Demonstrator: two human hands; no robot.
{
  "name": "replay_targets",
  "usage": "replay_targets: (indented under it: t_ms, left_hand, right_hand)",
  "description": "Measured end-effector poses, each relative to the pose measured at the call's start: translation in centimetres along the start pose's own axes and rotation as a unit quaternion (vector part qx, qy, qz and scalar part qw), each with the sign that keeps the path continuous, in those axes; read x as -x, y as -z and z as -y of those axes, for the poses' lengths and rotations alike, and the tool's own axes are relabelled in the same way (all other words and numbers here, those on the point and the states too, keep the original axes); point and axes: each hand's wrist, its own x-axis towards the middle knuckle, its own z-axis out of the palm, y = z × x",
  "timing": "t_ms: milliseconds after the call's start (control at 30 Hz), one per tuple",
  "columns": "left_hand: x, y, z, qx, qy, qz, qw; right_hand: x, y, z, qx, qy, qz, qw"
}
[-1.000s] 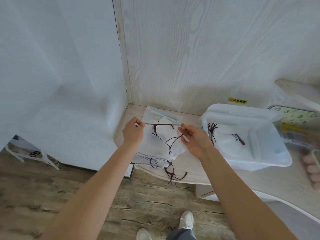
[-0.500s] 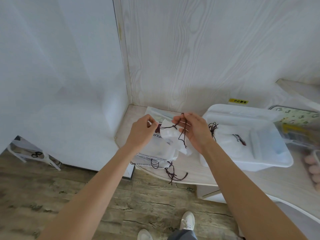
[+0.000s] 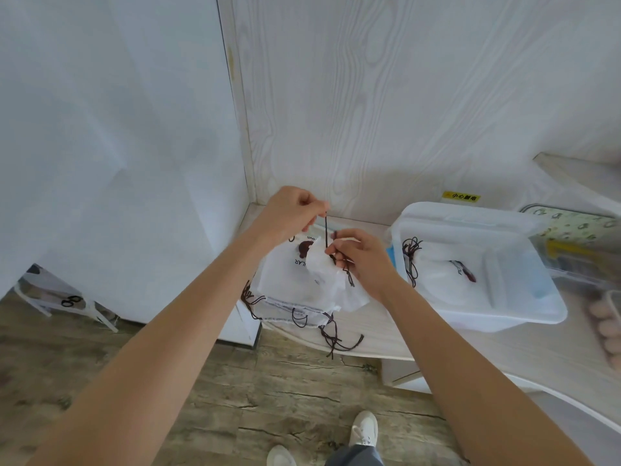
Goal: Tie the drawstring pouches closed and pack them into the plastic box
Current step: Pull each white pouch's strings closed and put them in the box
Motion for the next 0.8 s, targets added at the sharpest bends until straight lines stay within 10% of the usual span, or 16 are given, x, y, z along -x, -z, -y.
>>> replay_targets:
  t_ms: [500,667,800]
  left_hand:
    - [-3.0,-1.4,1.1,0.309,0.177,0.056,0.933]
    - [-1.4,-2.9,3.3,0.113,0.052,-0.097,0.988]
    - [1.1,-3.7,4.9,-0.027,-0.050,-0.061,0.997]
  right_hand:
    - [-0.2,0.2,-0.3,0.090,-0.036,0.033,0.995]
    - [-0.4,0.1,-0.3,0.029,-0.020,0.001,0.999]
    - [-0.5,0.0,-0.2,0.024,-0.009,-0.005,1.000]
